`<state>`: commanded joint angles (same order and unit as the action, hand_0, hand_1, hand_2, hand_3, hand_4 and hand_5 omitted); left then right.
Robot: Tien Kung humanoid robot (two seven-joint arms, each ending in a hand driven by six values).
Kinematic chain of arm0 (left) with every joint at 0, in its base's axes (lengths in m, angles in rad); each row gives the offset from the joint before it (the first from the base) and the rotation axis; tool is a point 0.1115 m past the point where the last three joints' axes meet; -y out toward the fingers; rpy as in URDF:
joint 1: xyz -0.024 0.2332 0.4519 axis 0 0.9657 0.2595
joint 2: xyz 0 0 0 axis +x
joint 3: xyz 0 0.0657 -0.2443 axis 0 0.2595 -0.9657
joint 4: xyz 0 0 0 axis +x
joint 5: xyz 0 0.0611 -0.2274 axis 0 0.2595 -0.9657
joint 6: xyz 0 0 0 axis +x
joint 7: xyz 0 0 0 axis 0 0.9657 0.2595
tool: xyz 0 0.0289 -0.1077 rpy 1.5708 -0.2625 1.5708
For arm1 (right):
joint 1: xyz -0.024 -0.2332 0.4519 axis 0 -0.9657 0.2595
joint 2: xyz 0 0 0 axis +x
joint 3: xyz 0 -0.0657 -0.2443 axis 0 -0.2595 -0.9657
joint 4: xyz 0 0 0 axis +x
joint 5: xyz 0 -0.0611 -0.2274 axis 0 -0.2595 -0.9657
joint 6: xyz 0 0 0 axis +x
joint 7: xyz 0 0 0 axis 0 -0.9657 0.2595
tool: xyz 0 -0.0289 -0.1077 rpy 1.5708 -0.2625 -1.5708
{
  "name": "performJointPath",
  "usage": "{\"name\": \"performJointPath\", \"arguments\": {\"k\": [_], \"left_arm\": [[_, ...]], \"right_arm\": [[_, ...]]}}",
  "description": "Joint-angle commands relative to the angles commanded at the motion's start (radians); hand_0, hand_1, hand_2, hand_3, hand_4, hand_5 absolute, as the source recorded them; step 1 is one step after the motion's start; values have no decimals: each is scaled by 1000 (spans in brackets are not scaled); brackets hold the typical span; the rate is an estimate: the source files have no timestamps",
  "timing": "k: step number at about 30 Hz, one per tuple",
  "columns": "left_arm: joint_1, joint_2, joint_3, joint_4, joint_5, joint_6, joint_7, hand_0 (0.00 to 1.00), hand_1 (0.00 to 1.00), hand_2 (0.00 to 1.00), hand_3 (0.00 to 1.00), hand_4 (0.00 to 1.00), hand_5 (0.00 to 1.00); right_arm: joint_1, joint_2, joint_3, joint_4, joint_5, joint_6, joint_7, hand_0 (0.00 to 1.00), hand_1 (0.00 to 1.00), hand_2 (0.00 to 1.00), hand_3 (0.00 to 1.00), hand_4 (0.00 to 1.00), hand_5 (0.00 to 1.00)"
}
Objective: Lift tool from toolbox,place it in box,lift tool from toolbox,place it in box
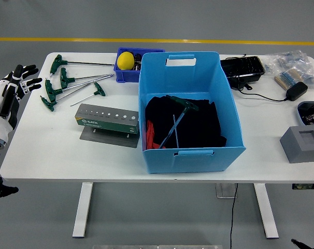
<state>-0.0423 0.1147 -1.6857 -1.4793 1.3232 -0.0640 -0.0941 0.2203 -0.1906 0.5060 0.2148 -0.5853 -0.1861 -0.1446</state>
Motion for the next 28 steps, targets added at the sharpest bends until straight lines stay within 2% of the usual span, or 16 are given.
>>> {"name": "performJointPath", "arguments": {"k": [28], "left_arm": [[-6,0,6,4,1,-1,-1,697,734,808,770,898,970]], "right_arm": [[-3,-5,-14,1,24,1,4,617,589,656,546,784,654]]}}
